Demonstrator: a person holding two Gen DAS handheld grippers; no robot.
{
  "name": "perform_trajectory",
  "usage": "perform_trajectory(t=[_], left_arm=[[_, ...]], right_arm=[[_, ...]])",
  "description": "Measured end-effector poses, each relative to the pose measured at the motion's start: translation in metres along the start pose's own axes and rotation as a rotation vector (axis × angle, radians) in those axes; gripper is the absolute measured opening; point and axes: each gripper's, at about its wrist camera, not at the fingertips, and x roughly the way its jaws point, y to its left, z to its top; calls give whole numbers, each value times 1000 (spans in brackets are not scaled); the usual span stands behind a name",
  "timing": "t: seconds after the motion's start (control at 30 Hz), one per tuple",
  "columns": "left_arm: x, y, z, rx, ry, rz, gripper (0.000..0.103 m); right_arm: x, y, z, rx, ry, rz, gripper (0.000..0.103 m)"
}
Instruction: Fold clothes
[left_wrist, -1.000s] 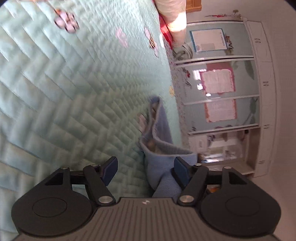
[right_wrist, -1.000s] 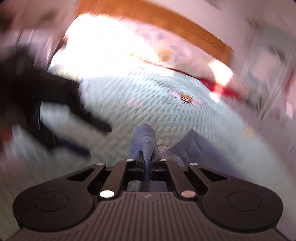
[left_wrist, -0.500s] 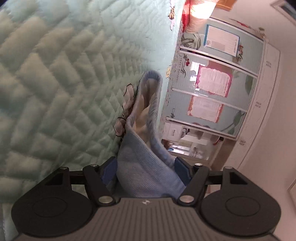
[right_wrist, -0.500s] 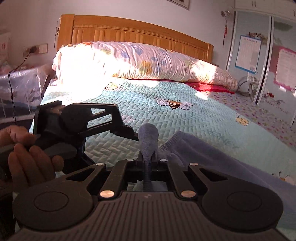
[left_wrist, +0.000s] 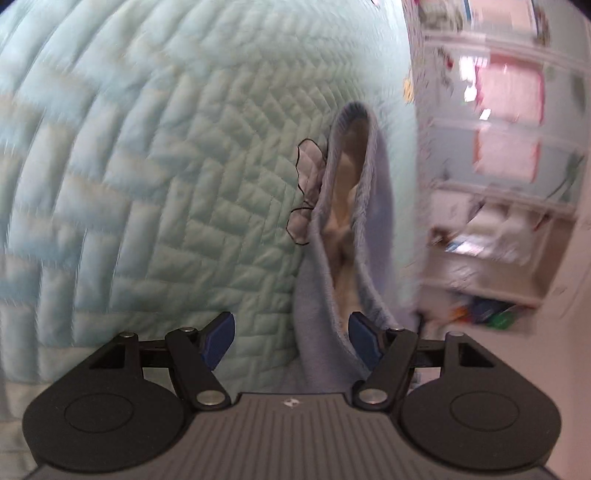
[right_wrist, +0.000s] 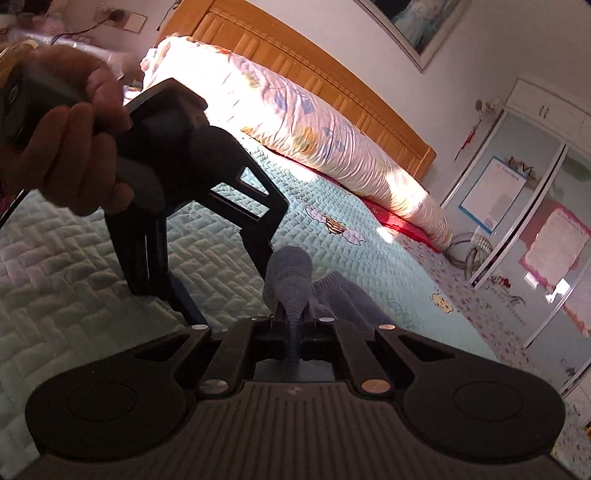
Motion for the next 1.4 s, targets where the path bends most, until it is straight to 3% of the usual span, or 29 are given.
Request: perform_trajectory(t=[0.13,0.2,0.27,0.3,0.33,0.4,0.53,0.6,0.73,0.83,0.93,1.0,1.03,1.1,1.2,1.23,1.3,1.33,1.4], left_arm=[[10,-11,6,22,45,15,71],[19,-13,7,35,62,-8,65],[26,-17,6,76,72,-61,18],[23,-18,5,107,59,-56,5],[17,-20,4,139,37,-34,4],[1,-17,6,189,1,-4,4],[-14,11,13,211,-26,122,5],[-13,18,16,217,-29,125,5],[-11,10,11,297,-53,147,5],[-13,17,13,291,-52,138,5],[-14,6,3,355,-87,183,6],[-16,2,-3,381,-107,206,6],[-18,1,-6,391,-116,216,7],[-22,-4,-9,405,-141,242,8],[-36,-9,-16,409,-258,332,6],[-46,-12,-22,420,-317,349,6],[-63,-22,-36,455,-436,348,7],[-68,-30,-44,485,-475,324,7],[-61,-45,-56,552,-466,245,10]], right_arm=[[-1,7,0,-5,-27,2,3],[0,9,1,10,-40,4,5],[0,9,1,27,-35,18,13],[-1,9,0,39,-32,23,26],[-5,6,-2,68,-28,23,43],[-19,-6,-13,191,2,34,57],[-50,-37,-56,565,130,104,57],[-58,-43,-88,761,233,177,57],[-87,-51,-105,888,244,209,57],[-100,-59,-99,867,223,138,57],[-95,-67,-87,788,212,67,57],[-85,-79,-99,893,223,64,55],[-77,-82,-114,994,291,72,50],[-81,-80,-134,1070,327,62,36],[-99,-87,-135,1108,346,111,37],[-105,-96,-136,1150,306,104,37],[-115,-116,-138,1227,227,81,39],[-110,-131,-141,1227,208,32,47],[-98,-159,-146,1225,174,-57,57]])
